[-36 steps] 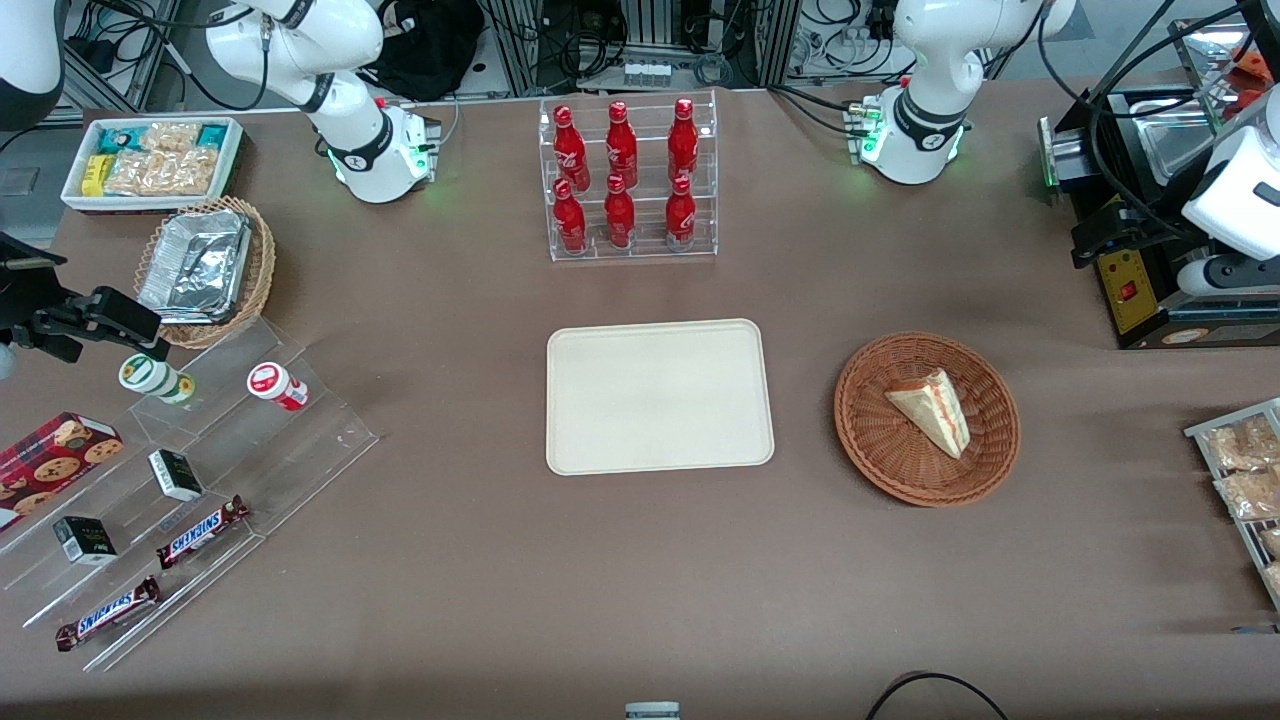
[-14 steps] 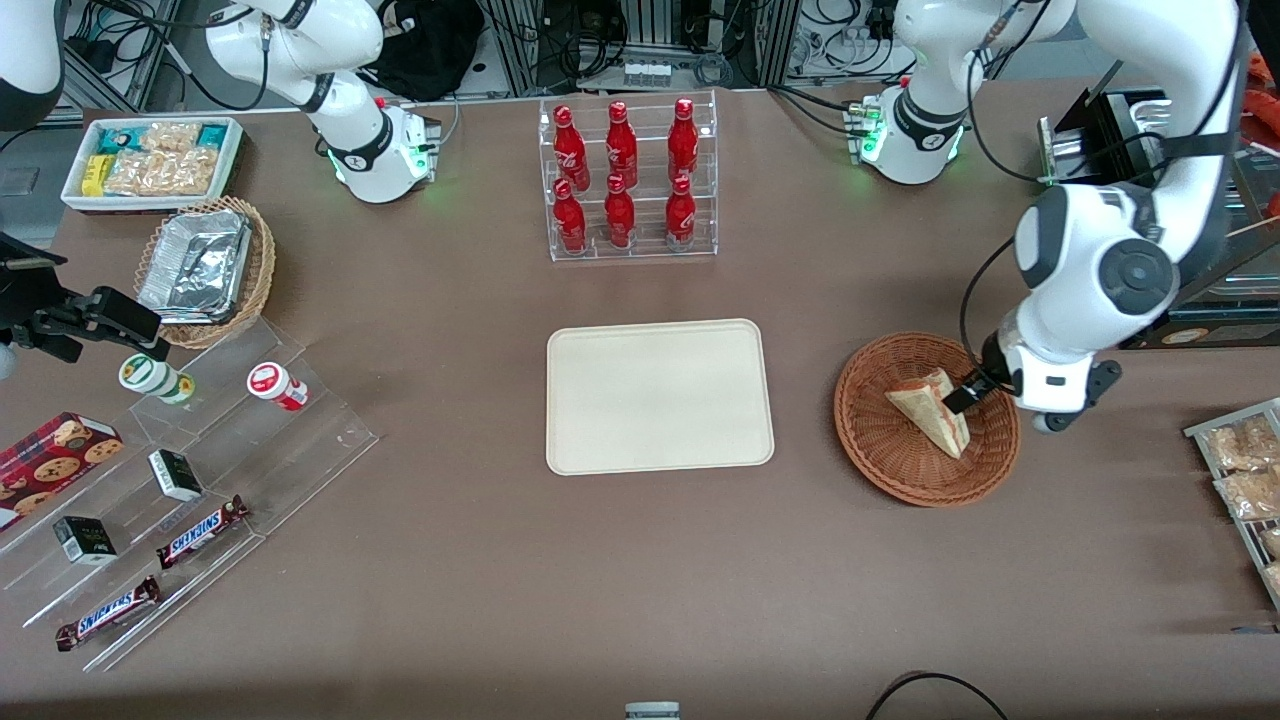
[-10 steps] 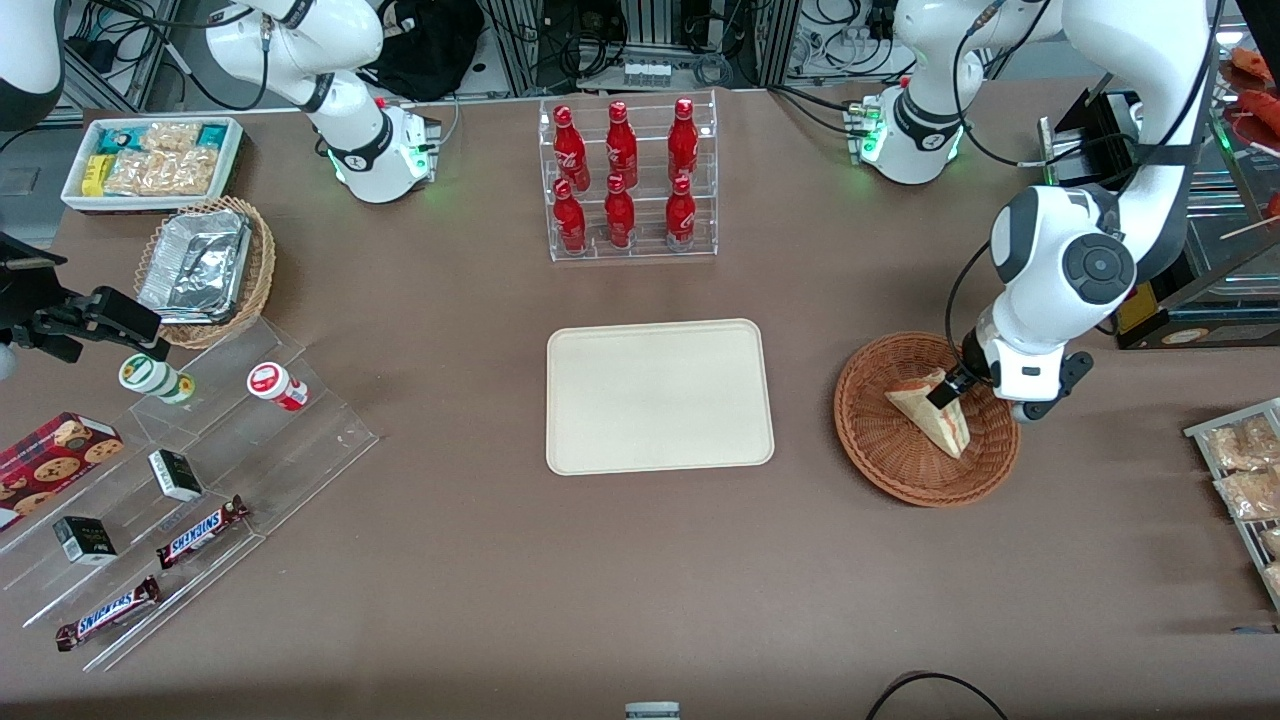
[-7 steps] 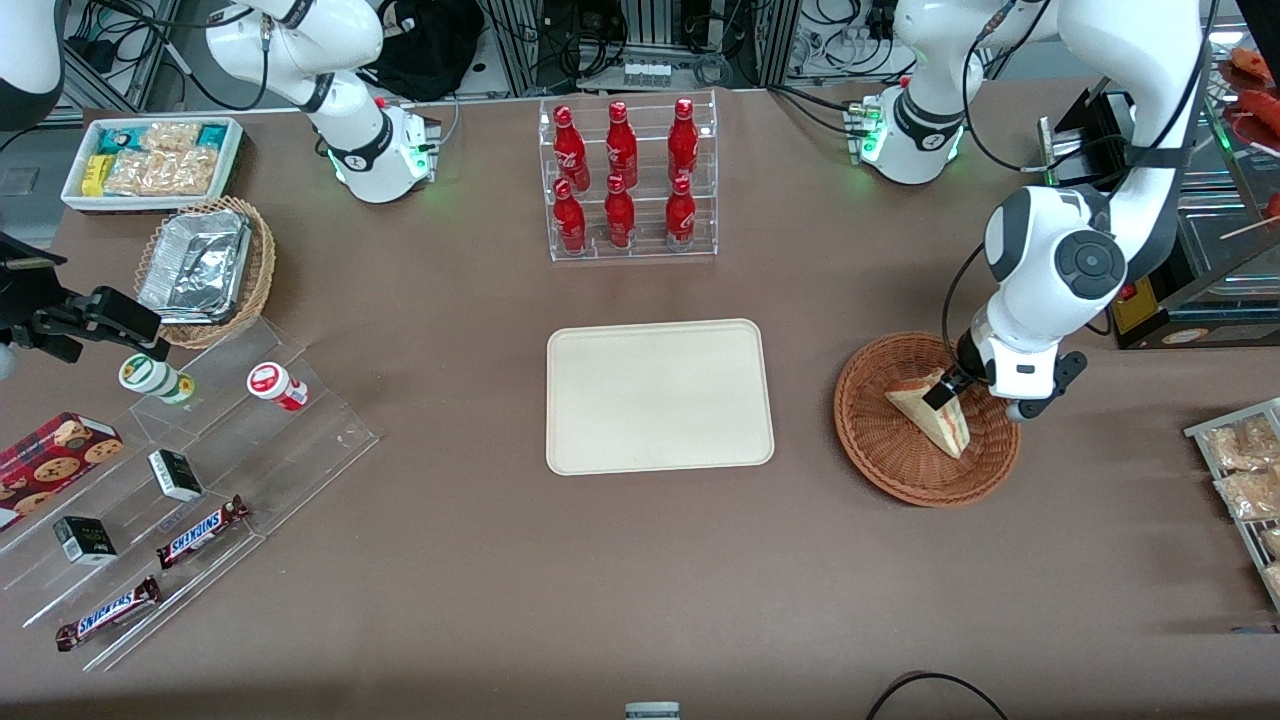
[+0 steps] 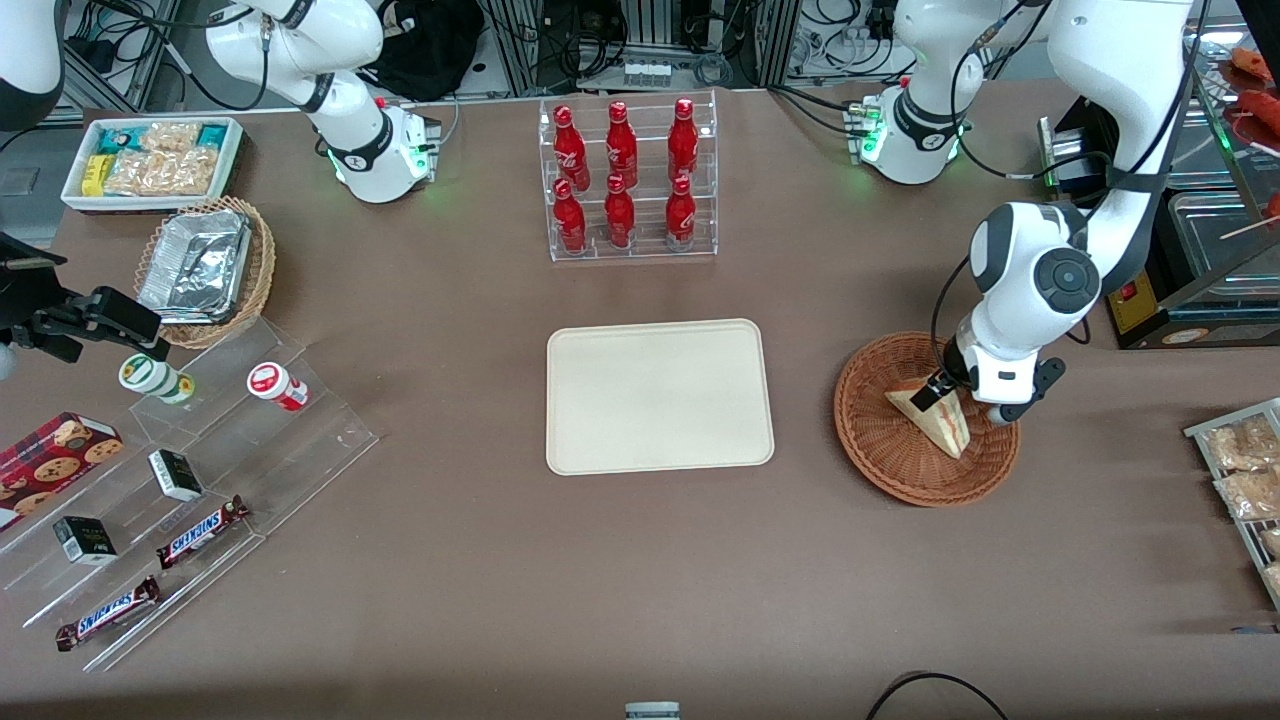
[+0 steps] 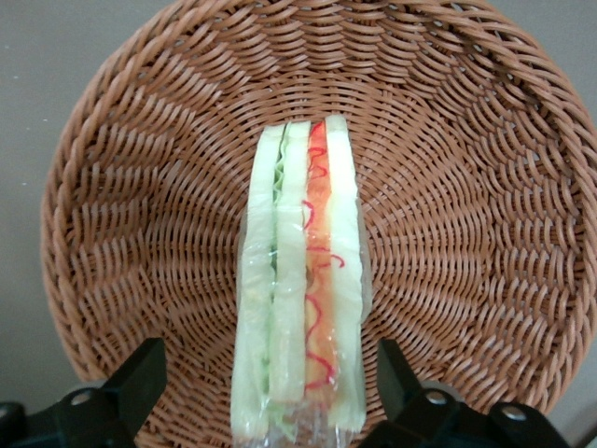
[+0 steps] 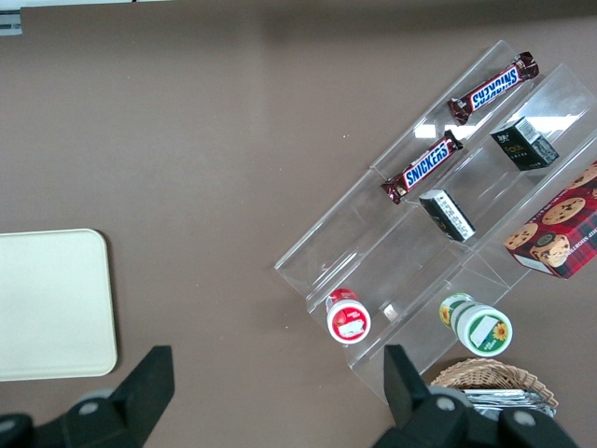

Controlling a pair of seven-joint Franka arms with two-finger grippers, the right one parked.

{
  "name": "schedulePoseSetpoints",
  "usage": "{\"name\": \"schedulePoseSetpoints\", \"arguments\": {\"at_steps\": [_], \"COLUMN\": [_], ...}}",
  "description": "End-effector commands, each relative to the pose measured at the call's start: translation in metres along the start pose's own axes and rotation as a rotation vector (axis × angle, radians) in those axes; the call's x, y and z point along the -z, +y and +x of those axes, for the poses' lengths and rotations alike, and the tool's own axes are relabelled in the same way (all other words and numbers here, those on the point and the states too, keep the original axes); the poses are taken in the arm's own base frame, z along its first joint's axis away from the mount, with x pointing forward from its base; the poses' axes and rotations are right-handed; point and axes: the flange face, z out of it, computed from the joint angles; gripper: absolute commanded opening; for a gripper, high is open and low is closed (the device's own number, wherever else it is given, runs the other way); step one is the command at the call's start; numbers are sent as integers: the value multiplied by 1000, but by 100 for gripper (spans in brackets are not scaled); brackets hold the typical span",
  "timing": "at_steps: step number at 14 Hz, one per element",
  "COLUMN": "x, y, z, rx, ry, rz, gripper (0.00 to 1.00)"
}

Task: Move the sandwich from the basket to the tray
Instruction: 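Close the left gripper on the sandwich's upright edge, then lift the sandwich and carry it with the left gripper over the cream tray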

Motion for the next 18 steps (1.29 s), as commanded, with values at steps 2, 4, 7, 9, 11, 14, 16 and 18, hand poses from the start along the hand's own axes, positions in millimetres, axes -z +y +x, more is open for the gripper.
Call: {"name": "schedulePoseSetpoints", "arguments": {"at_steps": [2, 4, 7, 9, 11, 14, 16, 18], "x": [-6, 0, 41, 95, 147, 173, 159, 142], "y": [8, 11, 23, 39, 70, 130, 167, 196], "z": [-4, 1, 10, 23, 19, -32, -73, -129], "rx": [5, -12, -52, -57, -97, -223, -318, -434], "ry": [4, 10, -11, -60, -89, -73, -85, -91], "rz": [-12, -15, 29, 94, 128, 107, 115, 137], "gripper": [37, 11, 9, 9, 9, 9, 11, 11]}}
